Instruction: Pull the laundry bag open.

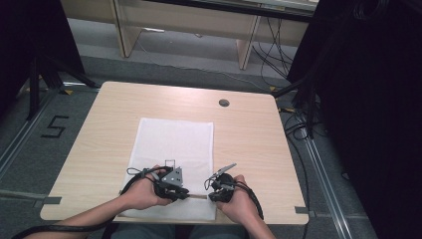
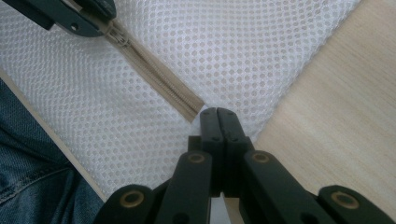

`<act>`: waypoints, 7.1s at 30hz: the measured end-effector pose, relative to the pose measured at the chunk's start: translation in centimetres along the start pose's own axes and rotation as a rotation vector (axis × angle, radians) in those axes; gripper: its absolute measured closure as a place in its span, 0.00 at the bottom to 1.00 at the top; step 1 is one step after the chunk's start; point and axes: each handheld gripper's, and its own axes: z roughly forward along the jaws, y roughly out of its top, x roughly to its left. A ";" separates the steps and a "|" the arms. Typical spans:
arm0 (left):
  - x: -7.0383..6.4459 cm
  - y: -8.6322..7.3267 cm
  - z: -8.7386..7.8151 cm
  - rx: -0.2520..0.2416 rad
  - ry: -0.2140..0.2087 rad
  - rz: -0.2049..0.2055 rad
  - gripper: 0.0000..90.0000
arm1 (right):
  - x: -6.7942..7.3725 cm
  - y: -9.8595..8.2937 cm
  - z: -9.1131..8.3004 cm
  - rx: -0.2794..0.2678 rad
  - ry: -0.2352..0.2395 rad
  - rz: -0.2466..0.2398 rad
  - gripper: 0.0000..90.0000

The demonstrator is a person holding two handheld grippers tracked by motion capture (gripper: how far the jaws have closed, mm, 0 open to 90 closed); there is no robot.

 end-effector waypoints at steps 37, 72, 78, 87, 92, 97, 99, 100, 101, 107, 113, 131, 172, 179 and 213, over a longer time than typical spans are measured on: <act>0.4 -0.7 -1.4 0.001 0.005 -0.008 0.91 | 0.6 0.0 -0.1 0.027 -0.030 0.037 1.00; 0.9 -1.8 -2.5 0.027 0.026 0.005 0.91 | 0.8 0.1 -0.1 0.028 -0.050 0.007 1.00; 1.0 -2.3 -2.8 0.026 0.032 -0.014 0.91 | 0.8 0.1 -0.1 0.031 -0.057 0.000 1.00; 1.3 -2.8 -3.4 0.037 0.038 -0.018 0.91 | 0.8 0.1 -0.2 0.045 -0.062 0.015 1.00; 1.3 -2.8 -3.5 0.042 0.038 -0.010 0.91 | 0.9 0.1 -0.2 0.045 -0.064 0.019 1.00; 1.6 -3.1 -3.9 0.038 0.046 -0.025 0.91 | 0.8 0.1 -0.2 0.039 -0.074 -0.005 1.00; 1.6 -3.4 -4.1 0.029 0.045 -0.037 0.91 | 0.8 0.1 -0.2 0.040 -0.072 -0.001 1.00; 1.6 -3.4 -4.1 0.032 0.047 -0.036 0.91 | 0.7 0.1 -0.2 0.039 -0.069 0.000 1.00; 1.6 -3.4 -4.1 0.031 0.047 -0.041 0.91 | 0.8 0.1 -0.2 0.041 -0.072 0.001 1.00; 1.5 -3.4 -4.2 0.032 0.044 -0.036 0.91 | 0.8 0.1 -0.2 0.041 -0.077 -0.003 1.00; 1.5 -3.6 -4.4 0.034 0.042 -0.037 0.91 | 0.8 0.1 -0.2 0.050 -0.074 -0.001 1.00; 1.5 -3.7 -4.6 0.037 0.039 -0.037 0.91 | 0.9 0.1 -0.2 0.052 -0.103 -0.011 1.00; 1.3 -3.6 -3.9 0.072 0.047 -0.024 0.91 | 0.4 1.0 0.4 -0.010 -0.049 0.053 1.00; 1.3 -3.7 -4.1 0.078 0.036 -0.032 0.91 | 0.8 1.1 0.3 0.031 -0.083 -0.003 1.00; 1.7 -5.8 -6.8 0.088 0.036 -0.070 0.91 | 0.6 1.0 0.2 0.044 -0.093 -0.006 1.00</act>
